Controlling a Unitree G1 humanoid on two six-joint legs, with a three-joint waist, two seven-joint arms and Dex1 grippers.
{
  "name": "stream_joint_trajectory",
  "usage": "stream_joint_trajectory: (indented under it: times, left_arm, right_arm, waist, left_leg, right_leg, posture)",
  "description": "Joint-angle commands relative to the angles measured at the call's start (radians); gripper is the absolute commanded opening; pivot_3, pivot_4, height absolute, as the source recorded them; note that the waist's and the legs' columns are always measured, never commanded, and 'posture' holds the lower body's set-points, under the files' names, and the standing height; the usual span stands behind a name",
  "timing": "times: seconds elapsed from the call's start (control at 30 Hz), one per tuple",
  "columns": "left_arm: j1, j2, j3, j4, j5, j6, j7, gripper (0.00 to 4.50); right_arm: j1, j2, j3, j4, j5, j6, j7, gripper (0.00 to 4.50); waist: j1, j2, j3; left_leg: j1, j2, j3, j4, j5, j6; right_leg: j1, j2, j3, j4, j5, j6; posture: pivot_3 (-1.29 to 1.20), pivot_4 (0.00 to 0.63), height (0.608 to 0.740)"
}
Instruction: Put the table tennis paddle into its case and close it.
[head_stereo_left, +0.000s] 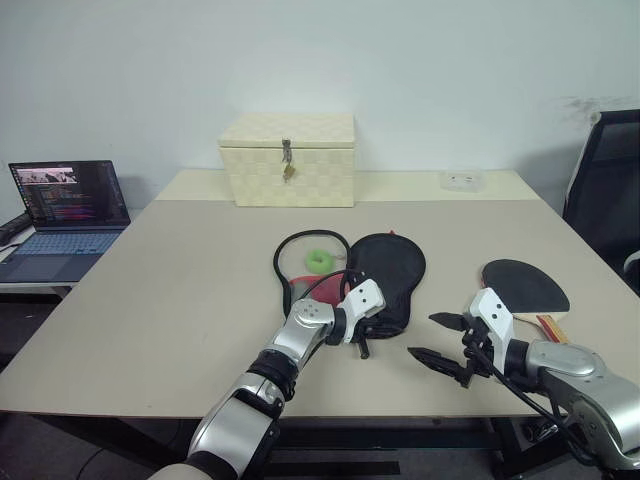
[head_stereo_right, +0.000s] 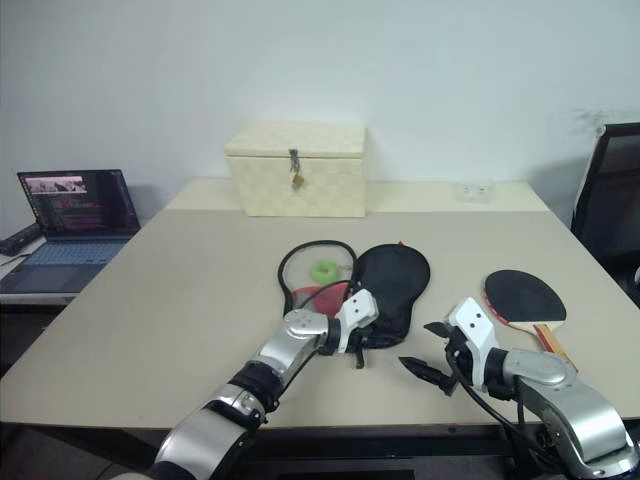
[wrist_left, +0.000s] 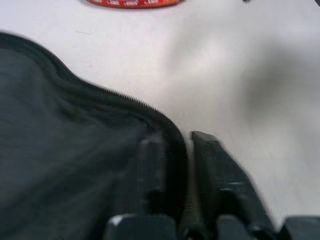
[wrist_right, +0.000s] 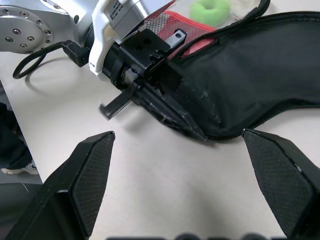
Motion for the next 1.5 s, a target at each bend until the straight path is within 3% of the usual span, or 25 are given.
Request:
stream_joint_trajectory:
  times: [0.03, 0.17, 0.43, 0.63, 0.93, 1.23, 1.33, 1.5]
  left_arm:
    - [-0.012, 0.006, 0.048, -0.05, -0.024, -0.021, 0.036, 2.4]
    - [0.041, 0.069, 0.105, -0.189, -0.092, 0.053, -0.005, 3.76]
    - [0.229, 0.243, 0.257, -0.575, -0.272, 0.326, -0.02, 3.76]
    - [0.352, 0.412, 0.345, -0.695, -0.346, 0.411, -0.055, 3.76]
    - [0.458, 0.549, 0.417, -0.882, -0.521, 0.579, -0.143, 3.76]
    - [0.455, 0.685, 0.453, -1.014, -0.661, 0.698, -0.223, 3.76]
    - [0.437, 0.697, 0.444, -1.032, -0.671, 0.703, -0.223, 3.81]
    - [0.437, 0.7, 0.439, -1.067, -0.697, 0.723, -0.23, 3.81]
  right_arm:
    - [-0.031, 0.003, -0.007, -0.015, 0.012, -0.017, 0.0, 4.5]
    - [-0.081, 0.052, -0.01, 0.012, 0.025, -0.001, -0.036, 4.5]
    - [-0.264, 0.221, -0.009, 0.194, -0.002, 0.074, -0.217, 4.5]
    - [-0.401, 0.323, 0.024, 0.429, -0.115, 0.137, -0.399, 4.5]
    - [-0.467, 0.397, 0.054, 0.617, -0.22, 0.065, -0.465, 4.5]
    - [-0.485, 0.488, 0.055, 0.661, -0.198, 0.094, -0.448, 4.5]
    - [-0.496, 0.519, 0.042, 0.684, -0.195, 0.09, -0.457, 3.91]
    - [-0.506, 0.54, 0.036, 0.69, -0.197, 0.098, -0.456, 2.21]
  waist:
    - [0.0, 0.0, 0.0]
    - [-0.004, 0.0, 0.0]
    - [-0.008, 0.0, 0.0]
    - [-0.005, 0.001, 0.0]
    - [0.001, 0.001, 0.0]
    - [-0.013, 0.001, 0.0]
    - [-0.018, 0.001, 0.0]
    - [-0.027, 0.001, 0.0]
  left_leg:
    - [0.0, 0.0, 0.0, 0.0, 0.0, 0.0]
    - [0.0, 0.001, 0.0, 0.0, 0.0, 0.0]
    - [0.001, 0.006, -0.001, 0.0, 0.0, 0.0]
    - [0.001, 0.005, -0.001, -0.001, 0.0, 0.0]
    - [-0.006, 0.004, -0.001, -0.001, 0.0, 0.0]
    - [-0.005, 0.006, 0.0, -0.001, 0.0, 0.0]
    - [-0.005, 0.006, 0.0, -0.001, 0.0, 0.0]
    - [-0.005, 0.007, 0.001, -0.001, 0.0, 0.0]
  right_leg:
    - [0.0, 0.0, 0.0, 0.0, 0.0, 0.0]
    - [0.0, 0.001, 0.0, 0.0, 0.0, 0.0]
    - [-0.001, 0.001, 0.002, 0.001, 0.001, -0.003]
    - [-0.001, -0.002, 0.001, 0.002, 0.003, -0.006]
    - [-0.008, -0.005, 0.0, 0.002, 0.003, -0.006]
    - [-0.008, -0.004, 0.001, 0.003, 0.004, -0.007]
    - [-0.008, -0.004, 0.001, 0.003, 0.004, -0.007]
    - [-0.009, -0.004, 0.001, 0.003, 0.004, -0.007]
  posture:
    - [0.0, 0.15, 0.74]
    - [0.0, 0.15, 0.74]
    - [0.0, 0.15, 0.74]
    - [0.0, 0.15, 0.74]
    - [0.0, 0.15, 0.74]
    - [0.0, 0.15, 0.74]
    - [0.0, 0.15, 0.74]
    - [0.0, 0.15, 0.74]
